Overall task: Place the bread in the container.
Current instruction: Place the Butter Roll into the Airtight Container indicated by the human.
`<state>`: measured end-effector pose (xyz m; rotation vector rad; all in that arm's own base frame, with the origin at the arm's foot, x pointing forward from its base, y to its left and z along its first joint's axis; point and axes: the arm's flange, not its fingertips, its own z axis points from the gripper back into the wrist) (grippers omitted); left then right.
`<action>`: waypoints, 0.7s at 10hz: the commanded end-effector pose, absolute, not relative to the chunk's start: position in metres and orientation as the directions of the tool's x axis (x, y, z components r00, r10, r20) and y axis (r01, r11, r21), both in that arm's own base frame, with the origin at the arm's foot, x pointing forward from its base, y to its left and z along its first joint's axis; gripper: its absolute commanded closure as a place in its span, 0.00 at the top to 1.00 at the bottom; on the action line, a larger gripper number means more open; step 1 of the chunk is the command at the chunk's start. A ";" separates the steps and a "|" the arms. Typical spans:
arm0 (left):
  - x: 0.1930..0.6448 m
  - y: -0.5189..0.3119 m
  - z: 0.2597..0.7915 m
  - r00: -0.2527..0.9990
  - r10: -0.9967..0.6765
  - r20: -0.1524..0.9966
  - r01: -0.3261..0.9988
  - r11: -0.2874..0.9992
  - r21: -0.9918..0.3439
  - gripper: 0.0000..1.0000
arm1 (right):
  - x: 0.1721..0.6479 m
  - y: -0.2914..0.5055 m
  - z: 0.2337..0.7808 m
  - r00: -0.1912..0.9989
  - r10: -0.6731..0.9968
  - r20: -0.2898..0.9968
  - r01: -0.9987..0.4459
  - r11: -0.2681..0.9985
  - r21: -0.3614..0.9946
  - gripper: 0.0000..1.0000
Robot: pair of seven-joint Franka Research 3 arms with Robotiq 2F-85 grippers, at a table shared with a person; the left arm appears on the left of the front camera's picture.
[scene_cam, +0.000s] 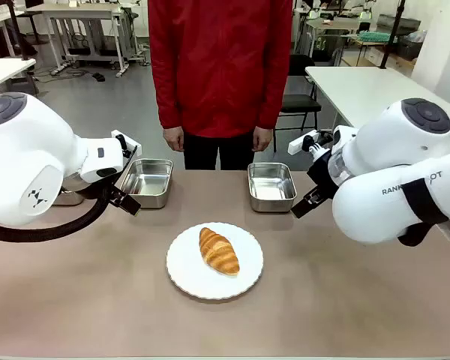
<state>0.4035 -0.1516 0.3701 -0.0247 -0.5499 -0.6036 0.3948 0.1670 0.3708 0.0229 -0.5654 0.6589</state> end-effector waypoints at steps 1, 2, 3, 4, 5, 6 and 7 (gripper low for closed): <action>0.403 -0.152 0.370 0.685 -0.532 0.498 0.545 0.827 0.135 1.00 | 0.395 0.167 0.371 0.646 0.573 0.504 -0.585 0.796 -0.155 1.00; 0.403 -0.152 0.370 0.685 -0.532 0.498 0.545 0.827 0.135 1.00 | 0.395 0.167 0.371 0.646 0.573 0.504 -0.585 0.796 -0.155 1.00; 0.403 -0.152 0.370 0.685 -0.532 0.498 0.545 0.827 0.135 1.00 | 0.395 0.167 0.371 0.646 0.573 0.504 -0.585 0.796 -0.155 1.00; 0.403 -0.152 0.370 0.685 -0.532 0.498 0.545 0.827 0.135 1.00 | 0.395 0.167 0.371 0.646 0.573 0.504 -0.585 0.796 -0.155 1.00; 0.403 -0.152 0.370 0.685 -0.532 0.498 0.545 0.827 0.135 1.00 | 0.395 0.167 0.371 0.646 0.573 0.504 -0.585 0.796 -0.155 1.00; 0.403 -0.152 0.370 0.685 -0.532 0.498 0.545 0.827 0.135 1.00 | 0.395 0.167 0.371 0.646 0.573 0.504 -0.585 0.796 -0.155 1.00; 0.403 -0.152 0.370 0.685 -0.532 0.498 0.545 0.827 0.135 1.00 | 0.395 0.167 0.371 0.646 0.573 0.504 -0.585 0.796 -0.155 1.00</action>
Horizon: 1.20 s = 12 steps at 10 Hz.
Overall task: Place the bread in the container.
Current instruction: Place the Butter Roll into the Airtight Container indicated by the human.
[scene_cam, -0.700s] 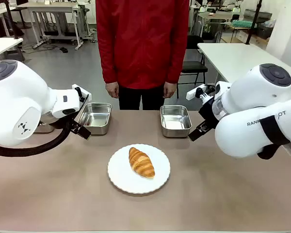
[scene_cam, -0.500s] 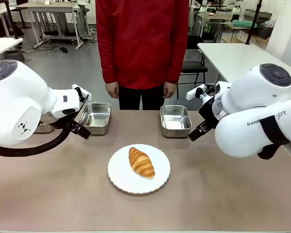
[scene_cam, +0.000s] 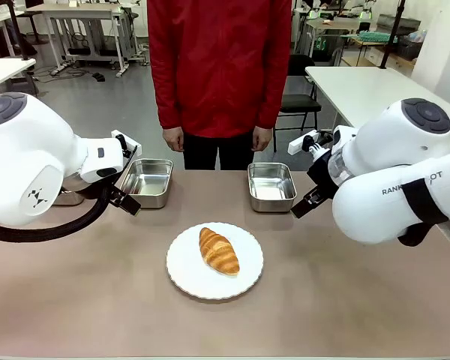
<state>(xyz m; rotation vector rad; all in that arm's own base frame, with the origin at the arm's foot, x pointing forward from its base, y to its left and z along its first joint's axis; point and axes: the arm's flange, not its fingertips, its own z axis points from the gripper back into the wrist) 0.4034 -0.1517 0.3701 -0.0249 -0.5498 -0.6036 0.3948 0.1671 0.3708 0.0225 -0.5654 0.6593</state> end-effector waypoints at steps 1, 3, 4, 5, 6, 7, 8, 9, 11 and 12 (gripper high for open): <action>0.403 -0.152 0.370 0.685 -0.532 0.498 0.545 0.827 0.135 1.00 | 0.395 0.167 0.371 0.646 0.573 0.504 -0.585 0.796 -0.155 1.00; 0.403 -0.152 0.370 0.685 -0.532 0.498 0.545 0.827 0.135 1.00 | 0.395 0.167 0.371 0.646 0.573 0.504 -0.585 0.796 -0.155 1.00; 0.412 -0.140 0.400 0.670 -0.520 0.529 0.585 0.809 0.053 1.00 | 0.403 0.163 0.404 0.634 0.574 0.519 -0.583 0.795 -0.167 1.00; 0.420 -0.122 0.430 0.674 -0.484 0.559 0.573 0.820 0.019 1.00 | 0.413 0.155 0.437 0.633 0.564 0.530 -0.582 0.798 -0.154 1.00; 0.426 -0.099 0.461 0.677 -0.460 0.575 0.558 0.830 0.005 1.00 | 0.420 0.143 0.470 0.631 0.544 0.553 -0.582 0.803 -0.127 1.00; 0.427 -0.070 0.495 0.674 -0.446 0.589 0.566 0.824 -0.023 1.00 | 0.424 0.127 0.502 0.624 0.529 0.575 -0.587 0.803 -0.101 1.00; 0.429 -0.044 0.521 0.661 -0.467 0.587 0.595 0.803 -0.031 1.00 | 0.422 0.103 0.527 0.608 0.517 0.603 -0.611 0.789 -0.061 1.00; 0.426 -0.011 0.544 0.650 -0.491 0.580 0.620 0.784 -0.031 1.00 | 0.413 0.077 0.547 0.594 0.498 0.632 -0.612 0.789 -0.046 1.00; 0.424 0.056 0.568 0.617 -0.485 0.620 0.656 0.752 -0.064 1.00 | 0.392 0.015 0.567 0.568 0.477 0.671 -0.615 0.788 -0.040 1.00; 0.422 0.088 0.571 0.576 -0.521 0.630 0.698 0.715 -0.047 1.00 | 0.382 -0.022 0.570 0.562 0.450 0.694 -0.604 0.797 -0.028 1.00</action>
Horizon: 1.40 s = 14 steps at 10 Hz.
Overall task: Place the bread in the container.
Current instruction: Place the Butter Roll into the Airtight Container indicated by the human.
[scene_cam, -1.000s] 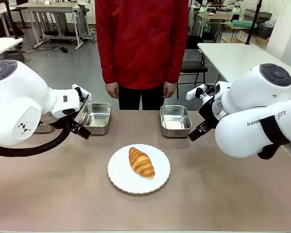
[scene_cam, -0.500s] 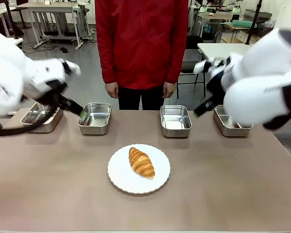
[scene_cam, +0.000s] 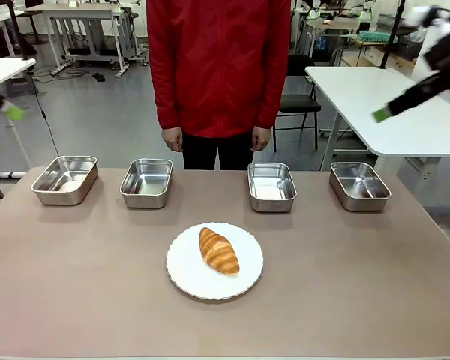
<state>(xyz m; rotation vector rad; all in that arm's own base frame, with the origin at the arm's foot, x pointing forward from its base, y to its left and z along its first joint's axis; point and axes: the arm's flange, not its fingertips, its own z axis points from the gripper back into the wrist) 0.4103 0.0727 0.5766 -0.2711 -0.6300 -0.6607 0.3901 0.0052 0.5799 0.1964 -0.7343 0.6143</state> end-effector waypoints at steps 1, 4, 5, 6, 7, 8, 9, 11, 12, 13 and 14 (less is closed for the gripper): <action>0.417 0.111 0.571 0.537 -0.536 0.652 0.729 0.684 -0.038 1.00 | 0.374 -0.052 0.567 0.547 0.438 0.713 -0.615 0.788 -0.013 1.00; 0.406 0.165 0.564 0.463 -0.521 0.717 0.726 0.687 0.031 1.00 | 0.355 -0.123 0.548 0.489 0.373 0.789 -0.642 0.766 0.035 1.00; 0.405 0.170 0.561 0.423 -0.507 0.751 0.740 0.672 0.037 1.00 | 0.352 -0.132 0.543 0.483 0.356 0.800 -0.626 0.779 0.031 1.00; 0.408 0.165 0.559 0.499 -0.482 0.720 0.650 0.758 0.057 1.00 | 0.356 -0.115 0.556 0.526 0.386 0.758 -0.602 0.798 0.012 1.00; 0.397 0.167 0.566 0.467 -0.522 0.714 0.728 0.686 0.025 1.00 | 0.356 -0.115 0.556 0.526 0.386 0.758 -0.602 0.798 0.012 1.00; 0.397 0.167 0.566 0.467 -0.522 0.714 0.728 0.686 0.025 1.00 | 0.356 -0.115 0.556 0.526 0.386 0.758 -0.602 0.798 0.012 1.00; 0.397 0.167 0.566 0.467 -0.522 0.714 0.728 0.686 0.025 1.00 | 0.356 -0.115 0.556 0.526 0.386 0.758 -0.602 0.798 0.012 1.00; 0.398 0.167 0.563 0.493 -0.515 0.701 0.707 0.707 0.023 1.00 | 0.356 -0.114 0.553 0.519 0.397 0.757 -0.609 0.793 0.002 1.00; 0.400 0.177 0.566 0.518 -0.495 0.698 0.666 0.745 0.034 1.00 | 0.360 -0.129 0.564 0.523 0.382 0.762 -0.600 0.800 0.010 1.00; 0.398 0.186 0.568 0.526 -0.484 0.699 0.645 0.763 0.043 1.00 | 0.363 -0.142 0.571 0.525 0.372 0.765 -0.607 0.794 0.031 1.00; 0.396 0.191 0.569 0.525 -0.481 0.702 0.640 0.767 0.046 1.00 | 0.366 -0.146 0.574 0.521 0.357 0.775 -0.613 0.789 0.049 1.00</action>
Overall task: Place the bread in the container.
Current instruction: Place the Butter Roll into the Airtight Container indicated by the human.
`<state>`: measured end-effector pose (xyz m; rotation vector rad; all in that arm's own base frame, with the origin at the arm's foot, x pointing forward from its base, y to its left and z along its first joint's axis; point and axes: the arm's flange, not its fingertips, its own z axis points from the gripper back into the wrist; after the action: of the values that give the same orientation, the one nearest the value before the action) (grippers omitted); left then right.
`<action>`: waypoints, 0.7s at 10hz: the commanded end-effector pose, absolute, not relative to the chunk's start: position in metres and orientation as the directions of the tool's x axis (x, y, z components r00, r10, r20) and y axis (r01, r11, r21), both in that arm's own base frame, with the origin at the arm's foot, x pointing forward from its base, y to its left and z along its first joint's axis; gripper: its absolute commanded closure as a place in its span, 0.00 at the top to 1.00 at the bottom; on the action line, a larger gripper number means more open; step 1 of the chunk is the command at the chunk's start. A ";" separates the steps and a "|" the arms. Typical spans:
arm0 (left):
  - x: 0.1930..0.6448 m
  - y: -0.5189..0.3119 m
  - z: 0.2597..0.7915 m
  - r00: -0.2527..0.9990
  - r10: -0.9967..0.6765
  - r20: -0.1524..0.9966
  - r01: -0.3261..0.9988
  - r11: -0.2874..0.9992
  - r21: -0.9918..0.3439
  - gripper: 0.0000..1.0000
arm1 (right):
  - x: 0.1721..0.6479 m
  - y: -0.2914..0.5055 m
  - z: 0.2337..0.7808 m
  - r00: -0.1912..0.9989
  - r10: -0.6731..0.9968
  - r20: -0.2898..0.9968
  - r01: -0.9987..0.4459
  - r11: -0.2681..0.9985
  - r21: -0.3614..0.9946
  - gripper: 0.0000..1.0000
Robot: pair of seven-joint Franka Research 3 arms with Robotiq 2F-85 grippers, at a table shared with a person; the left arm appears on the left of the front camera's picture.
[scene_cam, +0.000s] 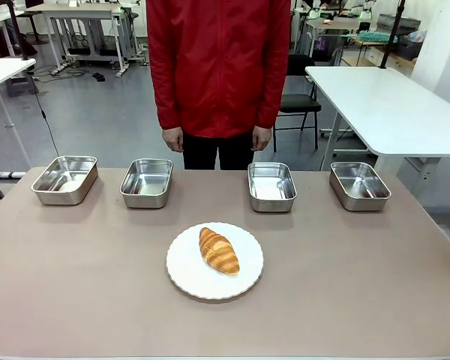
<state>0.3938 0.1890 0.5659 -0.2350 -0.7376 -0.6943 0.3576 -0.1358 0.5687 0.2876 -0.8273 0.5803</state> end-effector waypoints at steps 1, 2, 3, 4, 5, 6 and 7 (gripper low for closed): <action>0.394 0.196 0.569 0.526 -0.471 0.708 0.637 0.770 0.039 1.00 | 0.366 -0.146 0.577 0.512 0.350 0.784 -0.621 0.781 0.057 1.00; 0.393 0.199 0.570 0.523 -0.464 0.715 0.633 0.773 0.039 1.00 | 0.367 -0.147 0.579 0.508 0.348 0.788 -0.625 0.778 0.060 1.00; 0.391 0.200 0.573 0.511 -0.463 0.725 0.636 0.770 0.044 1.00 | 0.368 -0.147 0.580 0.506 0.348 0.789 -0.627 0.777 0.060 1.00; 0.390 0.199 0.574 0.507 -0.443 0.739 0.626 0.779 0.038 1.00 | 0.368 -0.147 0.581 0.506 0.342 0.792 -0.626 0.778 0.063 1.00; 0.389 0.197 0.576 0.497 -0.434 0.751 0.634 0.773 0.027 1.00 | 0.369 -0.147 0.581 0.507 0.337 0.793 -0.623 0.779 0.067 1.00; 0.387 0.191 0.578 0.497 -0.431 0.753 0.644 0.765 0.012 1.00 | 0.369 -0.148 0.581 0.508 0.337 0.792 -0.623 0.779 0.068 1.00; 0.387 0.186 0.580 0.489 -0.438 0.754 0.660 0.751 0.007 1.00 | 0.369 -0.148 0.581 0.509 0.337 0.792 -0.625 0.778 0.070 1.00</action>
<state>0.3881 0.1917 0.5792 -0.2740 -0.8001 -0.6549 0.3677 -0.1439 0.5791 0.3619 -0.8466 0.5708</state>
